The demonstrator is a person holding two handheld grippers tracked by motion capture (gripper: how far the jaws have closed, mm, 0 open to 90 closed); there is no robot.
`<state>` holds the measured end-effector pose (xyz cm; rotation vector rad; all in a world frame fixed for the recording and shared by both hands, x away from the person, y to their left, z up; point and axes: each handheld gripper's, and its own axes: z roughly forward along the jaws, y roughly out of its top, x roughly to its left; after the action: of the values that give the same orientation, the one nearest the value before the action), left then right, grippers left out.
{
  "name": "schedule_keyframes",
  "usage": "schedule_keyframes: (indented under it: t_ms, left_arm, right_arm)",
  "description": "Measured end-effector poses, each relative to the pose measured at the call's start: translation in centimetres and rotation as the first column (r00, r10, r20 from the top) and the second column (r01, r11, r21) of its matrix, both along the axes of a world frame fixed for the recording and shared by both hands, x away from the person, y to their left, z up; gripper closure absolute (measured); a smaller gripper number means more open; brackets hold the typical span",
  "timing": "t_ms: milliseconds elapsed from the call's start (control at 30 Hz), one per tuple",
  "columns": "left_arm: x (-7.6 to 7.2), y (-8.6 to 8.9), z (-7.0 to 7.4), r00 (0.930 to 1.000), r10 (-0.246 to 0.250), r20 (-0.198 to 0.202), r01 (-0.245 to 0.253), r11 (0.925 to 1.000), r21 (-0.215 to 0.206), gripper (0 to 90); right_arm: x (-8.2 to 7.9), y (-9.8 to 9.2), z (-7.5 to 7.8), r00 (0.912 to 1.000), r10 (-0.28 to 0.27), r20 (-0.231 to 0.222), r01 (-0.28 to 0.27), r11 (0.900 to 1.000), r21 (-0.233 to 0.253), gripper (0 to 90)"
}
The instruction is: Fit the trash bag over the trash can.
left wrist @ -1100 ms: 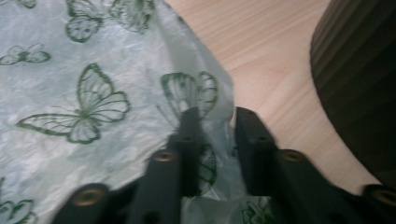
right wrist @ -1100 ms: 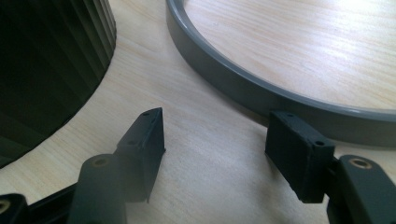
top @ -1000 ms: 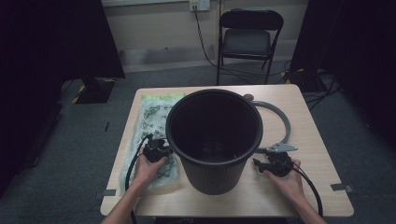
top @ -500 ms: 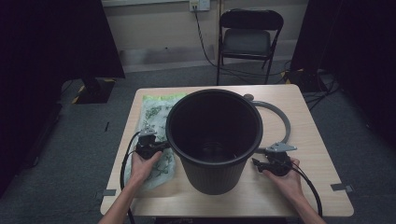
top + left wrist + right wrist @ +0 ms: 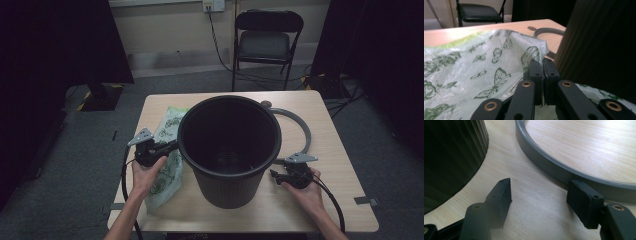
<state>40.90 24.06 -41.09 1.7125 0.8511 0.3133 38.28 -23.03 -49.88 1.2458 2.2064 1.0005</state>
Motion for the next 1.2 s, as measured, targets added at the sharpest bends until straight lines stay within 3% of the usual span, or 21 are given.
schedule_keyframes:
  t_ms: [133, 233, 300, 400, 500, 600, 667, 700, 767, 900, 967, 1033, 1133, 1200]
  left_arm:
    - [-0.2, 0.0, 1.1, 0.9995, -0.007, 0.03, 0.008, 0.9993, -0.036, 86.7]
    - [-0.3, 0.2, 1.7, 0.9988, -0.015, 0.047, 0.016, 0.9993, -0.034, 86.4]
    - [-0.2, 0.5, 2.2, 0.9989, -0.018, 0.044, 0.021, 0.9965, -0.081, 87.3]
    - [-0.1, 0.6, 3.0, 0.9981, -0.012, 0.061, 0.018, 0.9949, -0.099, 87.9]
    - [-0.4, 0.6, 4.5, 0.9948, -0.011, 0.101, 0.022, 0.9943, -0.105, 88.0]
    - [-0.7, 0.6, 5.9, 0.9891, 0.001, 0.147, 0.016, 0.9937, -0.111, 87.9]
    - [-0.7, 0.8, 6.5, 0.9866, 0.014, 0.162, 0.008, 0.9915, -0.13, 88.0]
    - [-0.8, 0.8, 6.9, 0.9851, 0.023, 0.171, 0.0, 0.991, -0.134, 88.1]
    - [-1.0, 0.7, 7.4, 0.9825, 0.012, 0.186, 0.013, 0.9916, -0.129, 88.2]
    - [-1.5, 0.1, 8.7, 0.9747, -0.013, 0.223, 0.045, 0.9893, -0.139, 88.2]
    - [-1.8, -0.3, 9.3, 0.9689, -0.019, 0.247, 0.054, 0.9896, -0.133, 88.1]
    - [-2.0, -0.3, 9.7, 0.9688, -0.03, 0.246, 0.072, 0.9839, -0.164, 88.1]
    - [-2.0, -0.3, 10.4, 0.967, -0.029, 0.253, 0.07, 0.9855, -0.155, 88.1]
    - [-2.1, -0.5, 10.9, 0.964, -0.031, 0.264, 0.075, 0.9849, -0.156, 88.1]
  right_arm:
    - [0.0, 0.0, 0.2, 0.9998, 0.009, -0.019, -0.009, 1.0, -0.009, 33.3]
    - [0.2, -0.1, 0.6, 0.9989, -0.006, -0.046, 0.005, 0.999, -0.032, 29.9]
    - [0.2, 0.0, 1.1, 0.9994, -0.011, -0.033, 0.01, 0.999, -0.039, 30.3]
    - [0.3, 0.2, 1.6, 0.9997, -0.005, -0.023, 0.005, 1.0, -0.023, 30.3]
    - [0.3, 0.5, 1.8, 0.9997, 0.01, -0.022, -0.01, 1.0, -0.014, 29.7]
    - [0.2, 0.7, 1.9, 0.9998, 0.016, -0.013, -0.016, 1.0, -0.022, 29.7]
    - [0.3, 0.9, 2.3, 0.9999, 0.008, 0.008, -0.008, 0.998, -0.065, 29.5]
    - [0.3, 0.9, 2.4, 0.9999, 0.009, 0.013, -0.009, 0.998, -0.06, 29.5]
    - [0.6, 0.6, 3.4, 0.9998, 0.022, 0.0, -0.022, 1.0, 0.003, 30.8]
    - [1.0, 0.1, 5.9, 0.9976, 0.017, 0.067, -0.018, 1.0, 0.012, 34.2]
    - [1.3, -0.4, 7.6, 0.9945, 0.018, 0.103, -0.022, 0.999, 0.045, 37.1]
    - [1.6, -1.0, 9.1, 0.9916, 0.007, 0.129, -0.017, 0.997, 0.077, 39.3]
    - [2.0, -1.6, 10.7, 0.9885, -0.004, 0.151, -0.012, 0.994, 0.106, 41.7]
    - [2.1, -1.9, 11.9, 0.9837, -0.011, 0.179, -0.007, 0.995, 0.1, 43.1]
